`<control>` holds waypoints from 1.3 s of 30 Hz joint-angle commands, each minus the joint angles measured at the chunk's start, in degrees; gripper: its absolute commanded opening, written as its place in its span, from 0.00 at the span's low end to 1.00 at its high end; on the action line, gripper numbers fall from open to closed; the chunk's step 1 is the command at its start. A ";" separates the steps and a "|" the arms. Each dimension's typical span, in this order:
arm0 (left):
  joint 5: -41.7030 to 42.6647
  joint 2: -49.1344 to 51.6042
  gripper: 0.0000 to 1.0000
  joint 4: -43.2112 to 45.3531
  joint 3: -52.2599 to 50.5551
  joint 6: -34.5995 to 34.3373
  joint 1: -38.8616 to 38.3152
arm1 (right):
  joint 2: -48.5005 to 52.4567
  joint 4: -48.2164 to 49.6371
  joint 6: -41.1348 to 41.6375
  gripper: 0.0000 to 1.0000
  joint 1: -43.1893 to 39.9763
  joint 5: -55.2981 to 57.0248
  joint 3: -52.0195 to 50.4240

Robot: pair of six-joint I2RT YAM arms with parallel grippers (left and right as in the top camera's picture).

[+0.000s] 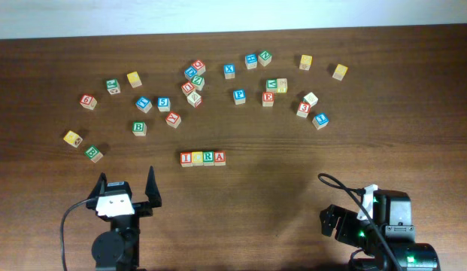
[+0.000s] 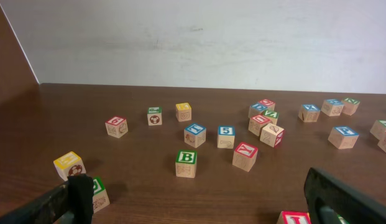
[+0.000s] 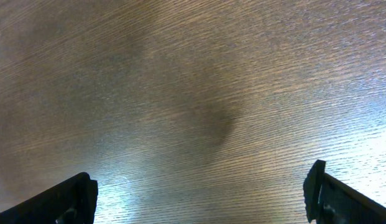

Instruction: Spell out ICRA

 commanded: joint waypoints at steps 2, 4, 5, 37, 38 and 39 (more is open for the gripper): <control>0.17 -0.22 0.99 -0.26 -0.13 0.92 -0.22 | -0.55 0.20 0.00 0.98 -0.17 0.04 -0.39; 0.17 -0.22 0.99 -0.28 -0.13 0.92 -0.22 | -1.01 1.40 0.00 0.98 -0.17 0.02 -0.39; 0.17 -0.22 0.99 -0.26 -0.13 0.92 -0.22 | -1.73 3.50 -0.02 0.98 -0.17 0.15 -0.39; 0.17 -0.22 0.99 -0.26 -0.13 0.92 -0.22 | -21.68 44.96 -0.04 0.98 -2.80 0.11 -13.14; 0.17 -0.22 0.99 -0.28 -0.13 0.92 -0.22 | -21.68 44.94 -0.02 0.98 -2.80 0.11 -13.14; 0.17 -0.22 0.99 -0.28 -0.13 0.92 -0.22 | -21.66 44.94 -0.02 0.98 -2.80 0.11 -13.14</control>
